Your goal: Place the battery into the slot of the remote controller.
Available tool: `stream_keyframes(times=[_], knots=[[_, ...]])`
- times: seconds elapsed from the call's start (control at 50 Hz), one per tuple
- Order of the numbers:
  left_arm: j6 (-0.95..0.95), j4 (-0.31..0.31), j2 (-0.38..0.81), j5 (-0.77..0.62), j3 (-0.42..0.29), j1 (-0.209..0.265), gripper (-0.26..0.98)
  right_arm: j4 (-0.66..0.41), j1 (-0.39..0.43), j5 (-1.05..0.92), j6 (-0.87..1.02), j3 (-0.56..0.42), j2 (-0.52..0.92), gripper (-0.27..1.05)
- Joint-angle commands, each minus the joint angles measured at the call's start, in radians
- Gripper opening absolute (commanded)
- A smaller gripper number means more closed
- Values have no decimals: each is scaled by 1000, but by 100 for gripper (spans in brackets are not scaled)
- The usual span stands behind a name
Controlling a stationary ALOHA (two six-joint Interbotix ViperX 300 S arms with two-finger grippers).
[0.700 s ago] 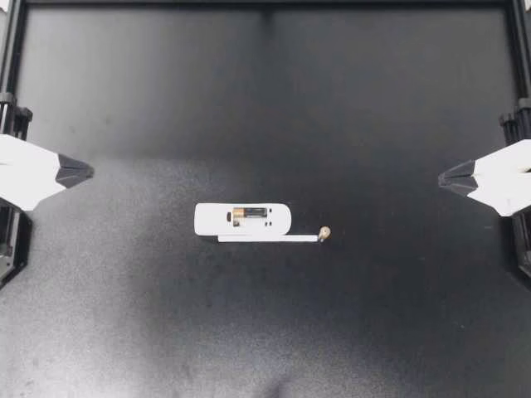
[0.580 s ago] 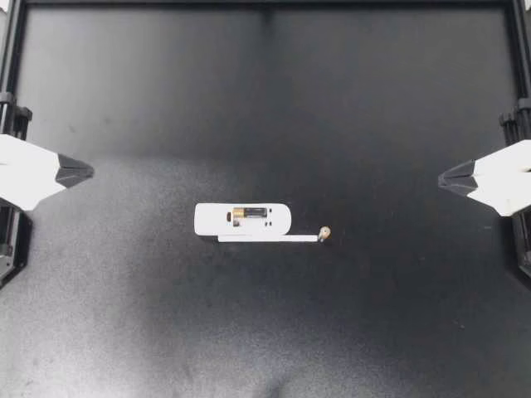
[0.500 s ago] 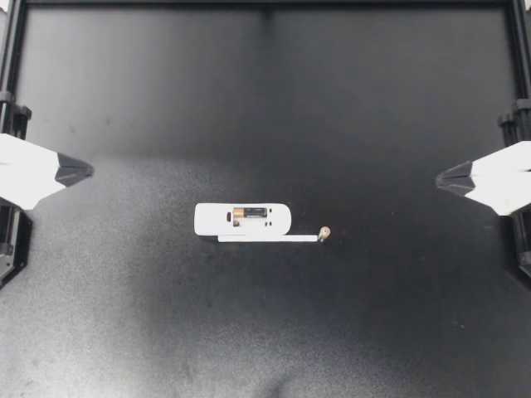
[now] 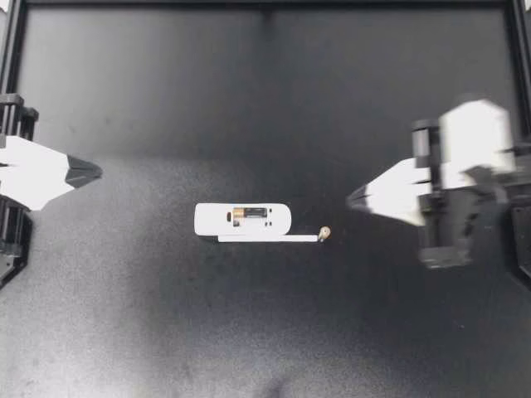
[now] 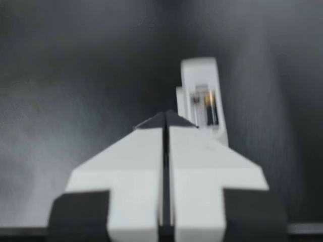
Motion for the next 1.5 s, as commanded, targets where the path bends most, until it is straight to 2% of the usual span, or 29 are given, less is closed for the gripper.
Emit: stream_keyframes(times=[0.0,0.12,0.26,0.32,0.5,0.56,1.48], knots=[[0,-2,11,-9,-11,3,-18,0,-8,92,0,-81,61,-17],[0,-2,11,-9,-8,2,-18,0,-8,209,0,-140,138,-14],[0,-2,12,-9,-6,3,-18,0,-6,288,2,-184,219,-5],[0,-2,11,-9,-5,2,-18,0,-6,308,2,-198,249,3],[0,-2,11,-9,3,3,-18,0,-6,344,0,-232,336,36],[0,-2,11,-9,6,3,-18,0,-6,345,-2,-238,357,41],[-12,-2,20,-9,12,3,-18,-51,-21,290,0,-236,518,41]])
